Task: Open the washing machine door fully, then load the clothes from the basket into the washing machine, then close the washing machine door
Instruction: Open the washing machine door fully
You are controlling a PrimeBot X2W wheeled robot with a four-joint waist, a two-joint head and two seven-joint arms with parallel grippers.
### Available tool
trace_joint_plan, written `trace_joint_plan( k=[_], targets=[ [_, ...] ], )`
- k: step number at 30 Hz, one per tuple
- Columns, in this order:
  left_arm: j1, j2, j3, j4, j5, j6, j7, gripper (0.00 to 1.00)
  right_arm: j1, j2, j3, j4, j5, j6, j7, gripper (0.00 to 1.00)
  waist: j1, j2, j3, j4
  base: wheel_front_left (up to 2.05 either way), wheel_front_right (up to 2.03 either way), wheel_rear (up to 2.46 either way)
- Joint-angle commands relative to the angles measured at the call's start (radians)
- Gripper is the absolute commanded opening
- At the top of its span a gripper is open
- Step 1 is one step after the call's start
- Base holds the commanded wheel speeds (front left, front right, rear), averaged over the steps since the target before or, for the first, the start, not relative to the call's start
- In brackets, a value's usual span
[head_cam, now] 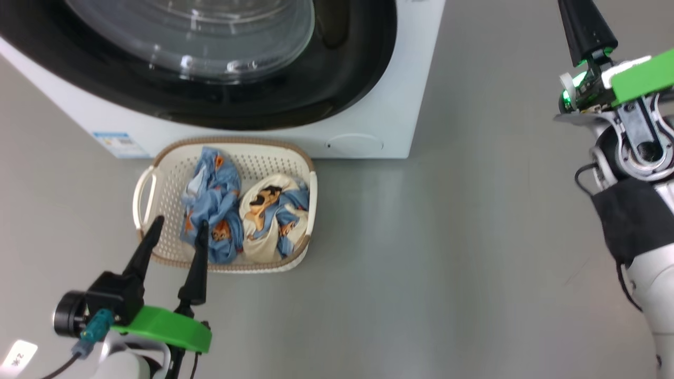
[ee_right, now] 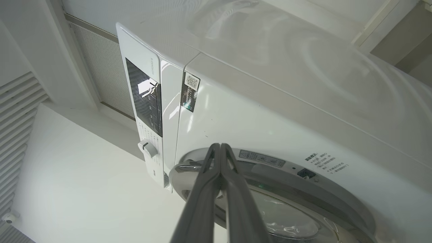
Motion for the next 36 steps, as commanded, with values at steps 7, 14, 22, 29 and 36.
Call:
trace_joint_plan(
  k=[7, 14, 22, 29, 36],
  targets=[
    [-0.079, 0.01, 0.022, -0.042, -0.017, -0.002, -0.006, 1.0, -0.13, -0.014, -0.018, 0.08, 0.086, 0.002, 0.248, 0.0, 0.0, -0.0001, 0.128, 0.068, 0.0, 0.0, 0.0],
    [-0.107, 0.002, 0.009, -0.058, -0.026, -0.002, -0.006, 1.0, -0.239, -0.016, -0.009, 0.182, 0.082, 0.002, 0.388, 0.0, 0.0, -0.0001, 0.177, 0.096, 0.0, 0.0, 0.0],
    [-0.132, -0.007, -0.005, -0.067, -0.039, -0.002, -0.006, 1.0, -0.361, 0.011, 0.003, 0.275, 0.048, 0.002, 0.462, 0.0, 0.0, -0.0001, 0.232, 0.133, 0.0, 0.0, 0.0],
    [-0.153, -0.011, -0.022, -0.075, -0.053, -0.002, -0.006, 1.0, -0.452, 0.018, 0.022, 0.338, 0.011, 0.002, 0.504, 0.0, 0.0, -0.0001, 0.273, 0.165, 0.0, 0.0, 0.0],
    [-0.168, -0.012, -0.039, -0.088, -0.076, -0.002, -0.006, 1.0, -0.52, 0.024, 0.041, 0.377, -0.03, 0.002, 0.516, 0.0, 0.0, -0.0001, 0.306, 0.185, 0.0, 0.0, 0.0]
  ],
)
